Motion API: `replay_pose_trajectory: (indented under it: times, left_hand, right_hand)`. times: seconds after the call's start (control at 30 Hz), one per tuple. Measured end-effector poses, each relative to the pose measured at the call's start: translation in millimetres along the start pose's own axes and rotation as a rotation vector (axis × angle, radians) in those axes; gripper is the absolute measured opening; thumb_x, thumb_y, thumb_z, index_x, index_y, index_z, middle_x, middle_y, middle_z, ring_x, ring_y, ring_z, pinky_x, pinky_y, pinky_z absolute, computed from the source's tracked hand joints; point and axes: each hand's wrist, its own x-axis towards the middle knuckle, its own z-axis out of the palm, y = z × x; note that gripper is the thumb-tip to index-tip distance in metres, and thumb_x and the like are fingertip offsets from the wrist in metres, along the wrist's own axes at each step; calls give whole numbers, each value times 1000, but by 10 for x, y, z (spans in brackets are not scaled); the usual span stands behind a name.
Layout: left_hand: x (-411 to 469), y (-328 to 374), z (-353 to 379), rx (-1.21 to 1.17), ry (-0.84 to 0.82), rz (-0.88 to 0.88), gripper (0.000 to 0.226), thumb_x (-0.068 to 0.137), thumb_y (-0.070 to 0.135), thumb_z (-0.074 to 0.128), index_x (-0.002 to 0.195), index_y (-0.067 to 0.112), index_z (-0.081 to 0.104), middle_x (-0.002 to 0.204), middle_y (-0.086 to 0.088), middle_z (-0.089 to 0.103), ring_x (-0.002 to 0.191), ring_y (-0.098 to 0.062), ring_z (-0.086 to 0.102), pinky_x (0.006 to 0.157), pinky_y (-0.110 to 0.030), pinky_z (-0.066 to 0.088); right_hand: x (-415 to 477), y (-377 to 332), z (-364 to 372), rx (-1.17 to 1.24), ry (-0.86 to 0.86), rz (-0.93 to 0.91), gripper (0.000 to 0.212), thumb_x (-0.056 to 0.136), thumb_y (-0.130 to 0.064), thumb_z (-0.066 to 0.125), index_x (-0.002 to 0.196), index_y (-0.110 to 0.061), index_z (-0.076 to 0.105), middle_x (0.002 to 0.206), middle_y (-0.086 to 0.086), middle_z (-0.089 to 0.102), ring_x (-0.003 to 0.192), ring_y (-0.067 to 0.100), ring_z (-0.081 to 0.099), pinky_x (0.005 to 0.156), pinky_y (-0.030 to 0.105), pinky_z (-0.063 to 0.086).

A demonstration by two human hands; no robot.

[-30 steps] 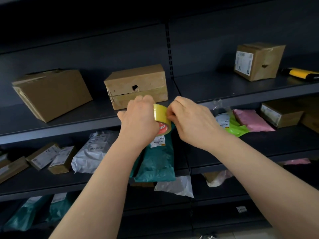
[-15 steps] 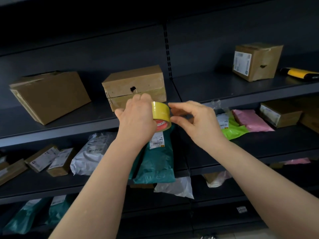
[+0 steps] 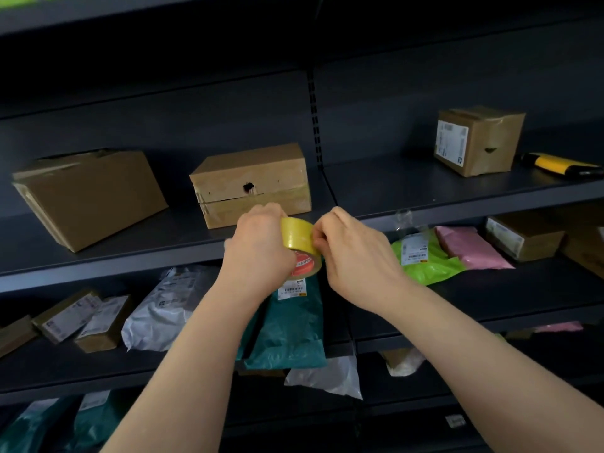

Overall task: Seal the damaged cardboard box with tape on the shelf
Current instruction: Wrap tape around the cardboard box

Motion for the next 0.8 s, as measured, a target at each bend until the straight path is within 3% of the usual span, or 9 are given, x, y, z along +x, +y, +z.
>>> replay_pose_trajectory:
  times: [0.13,0.23,0.4,0.5,0.57,0.67,0.73,0.8]
  left_hand:
    - [3,39,42,218,103,1,33,78,-2,58,98,20,43,98,3,43,100,-22,46,77,-38,25]
    - [6,41,75,246,100,43,33,76,-4,56,96,19,43,97,3,42,99,-22,47,77,-37,24]
    - [34,-18,-71,20,-57,30,31,77,-5,54,96,19,47,98,0,53,92,-24,51,82,-42,40]
    - [41,-55,-148,-54,-52,49,29,77,-5,52,92,19,48,85,-1,55,88,-29,55,74,-42,45]
    - [24,-49,-148,-65,-40,51,27,77,-5,52,90,19,48,79,1,53,85,-29,56,68,-38,41]
    - [-12,-57,-120,-51,-43,36,29,76,-5,53,86,21,45,76,4,48,86,-30,54,74,-44,44]
    - [-40,-68,-105,-48,-50,13,30,75,-6,53,87,20,45,78,3,47,88,-30,54,80,-47,46]
    - [-63,-67,-88,31,-20,-9,31,75,-5,54,92,19,46,89,1,49,92,-27,51,82,-44,41]
  right_hand:
    - [0,-82,-8,275,-181,285,10,102,-21,38,93,-23,42,96,-6,48,84,15,46,71,32,32]
    - [-41,-93,-6,491,-180,399,18,102,-22,39,86,-26,45,96,-5,53,86,12,48,73,32,36]
    - [-96,-3,-72,521,36,191,5,96,-21,56,96,-26,55,95,-13,53,84,3,54,73,26,46]
    - [-89,16,-97,628,210,107,17,85,-15,73,100,-24,72,97,-11,65,83,6,64,72,18,50]
    - [-86,0,-99,555,285,53,11,82,-15,75,91,-20,77,89,-11,68,80,4,64,70,15,48]
    - [-84,-59,-75,215,274,23,9,87,-26,63,85,-21,70,85,-14,58,77,4,54,59,23,39]
    - [-93,-98,-25,32,210,6,11,93,-26,55,87,-19,61,87,-10,52,81,10,50,57,28,33]
    - [-93,-149,11,4,76,58,11,99,-23,47,93,-18,55,92,-9,44,84,12,44,62,30,31]
